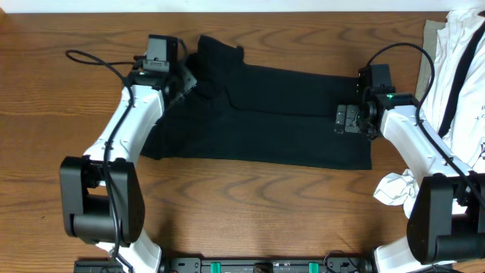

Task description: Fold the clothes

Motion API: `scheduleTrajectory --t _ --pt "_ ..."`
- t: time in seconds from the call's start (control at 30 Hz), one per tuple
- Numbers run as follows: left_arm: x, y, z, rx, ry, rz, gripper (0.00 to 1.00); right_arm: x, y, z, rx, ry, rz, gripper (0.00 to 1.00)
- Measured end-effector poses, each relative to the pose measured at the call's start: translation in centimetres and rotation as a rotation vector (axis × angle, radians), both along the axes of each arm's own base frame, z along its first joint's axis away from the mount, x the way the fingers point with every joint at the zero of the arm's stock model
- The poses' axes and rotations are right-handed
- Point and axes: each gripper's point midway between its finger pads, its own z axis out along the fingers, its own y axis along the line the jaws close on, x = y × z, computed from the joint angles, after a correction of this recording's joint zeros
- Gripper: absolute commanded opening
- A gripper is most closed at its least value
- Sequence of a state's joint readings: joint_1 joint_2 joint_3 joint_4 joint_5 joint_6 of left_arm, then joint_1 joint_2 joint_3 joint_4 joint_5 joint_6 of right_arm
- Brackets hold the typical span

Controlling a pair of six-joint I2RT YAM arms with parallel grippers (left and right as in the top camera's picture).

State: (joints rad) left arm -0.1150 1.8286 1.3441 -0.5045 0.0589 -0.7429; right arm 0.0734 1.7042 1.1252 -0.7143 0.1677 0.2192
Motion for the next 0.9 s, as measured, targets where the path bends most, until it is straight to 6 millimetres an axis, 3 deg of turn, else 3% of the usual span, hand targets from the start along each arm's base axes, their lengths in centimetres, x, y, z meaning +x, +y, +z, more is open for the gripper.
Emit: scheduleTrajectory --t 0.3,0.7,0.9 --pt "-0.9 -0.7 -4.3 0.027 0.107 -0.149 0.06 0.0 0.0 0.0 0.0 0.0 0.0 0.99" --pt "-0.9 -1.0 -7.5 0.026 0.157 -0.189 0.06 0.0 0.0 0.0 0.0 0.0 0.0 0.99" --pt "0.3 -1.2 -7.5 0.033 0.107 -0.209 0.06 0.0 0.0 0.0 0.0 0.0 0.0 0.99"
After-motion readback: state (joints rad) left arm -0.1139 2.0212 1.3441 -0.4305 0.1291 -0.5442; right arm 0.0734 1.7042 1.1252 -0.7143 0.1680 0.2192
